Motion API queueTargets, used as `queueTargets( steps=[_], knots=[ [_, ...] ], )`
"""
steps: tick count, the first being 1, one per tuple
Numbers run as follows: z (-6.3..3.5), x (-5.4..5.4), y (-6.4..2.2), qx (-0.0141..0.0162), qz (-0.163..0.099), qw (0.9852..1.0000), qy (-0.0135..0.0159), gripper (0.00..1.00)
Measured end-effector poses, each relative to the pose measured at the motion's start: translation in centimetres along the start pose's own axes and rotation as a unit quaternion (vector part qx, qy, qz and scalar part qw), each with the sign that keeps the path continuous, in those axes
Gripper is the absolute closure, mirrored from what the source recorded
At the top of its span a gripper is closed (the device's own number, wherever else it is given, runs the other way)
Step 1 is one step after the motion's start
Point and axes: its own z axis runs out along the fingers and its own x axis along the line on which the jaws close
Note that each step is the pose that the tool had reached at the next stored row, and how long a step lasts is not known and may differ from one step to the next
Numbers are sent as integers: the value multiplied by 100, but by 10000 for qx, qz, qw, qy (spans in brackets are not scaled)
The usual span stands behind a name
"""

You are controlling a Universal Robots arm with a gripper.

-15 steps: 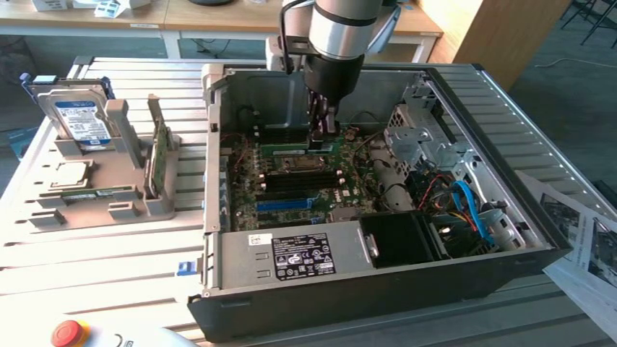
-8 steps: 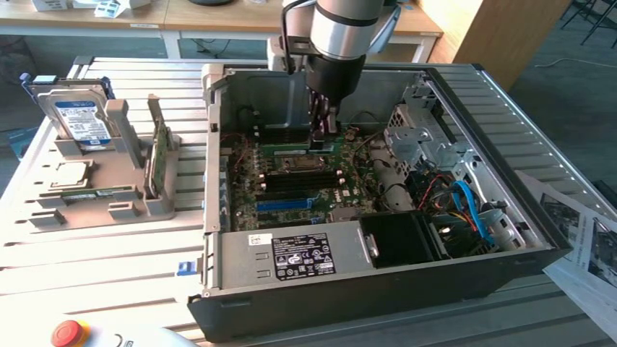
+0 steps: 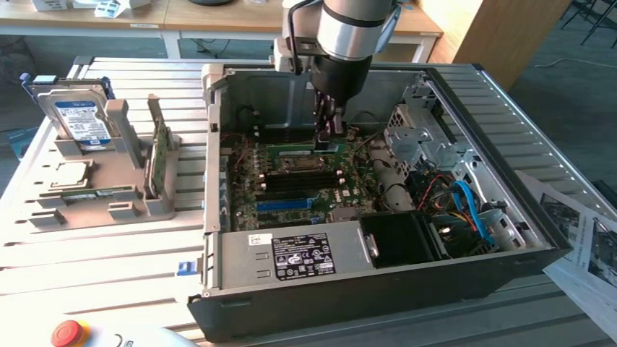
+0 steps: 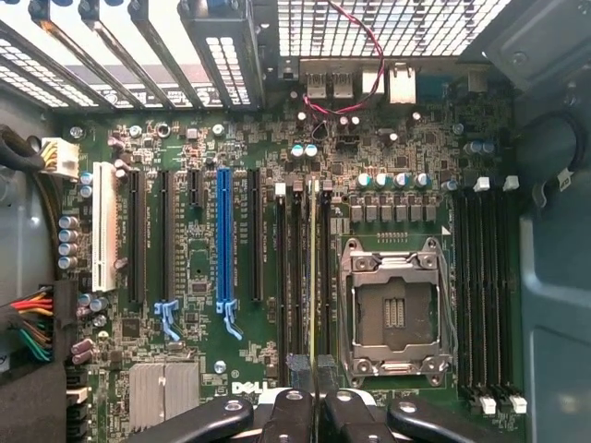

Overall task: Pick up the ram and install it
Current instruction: 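Insert the ram into the slot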

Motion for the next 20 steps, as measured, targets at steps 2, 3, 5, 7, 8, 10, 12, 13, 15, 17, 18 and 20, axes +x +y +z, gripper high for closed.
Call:
queueTargets(
  steps=[2,3,5,7,8,10,12,13,15,17,18,20],
  knots=[
    [0,0,0,0,0,10000,0,88],
    [0,0,0,0,0,10000,0,88],
    [3,4,0,0,0,10000,-1,88],
    [10,9,-1,0,0,10000,1,88],
    [16,12,-1,0,0,10000,0,88],
    [27,16,-2,0,0,10000,0,88],
    [38,21,-2,0,0,10000,0,88],
    [44,23,-3,0,0,10000,-1,88],
    [58,26,-3,0,0,10000,-1,88],
    [74,29,-4,0,0,10000,0,88],
    [83,29,-4,0,0,10000,0,88],
    [104,30,-5,0,0,10000,0,88]
  ],
)
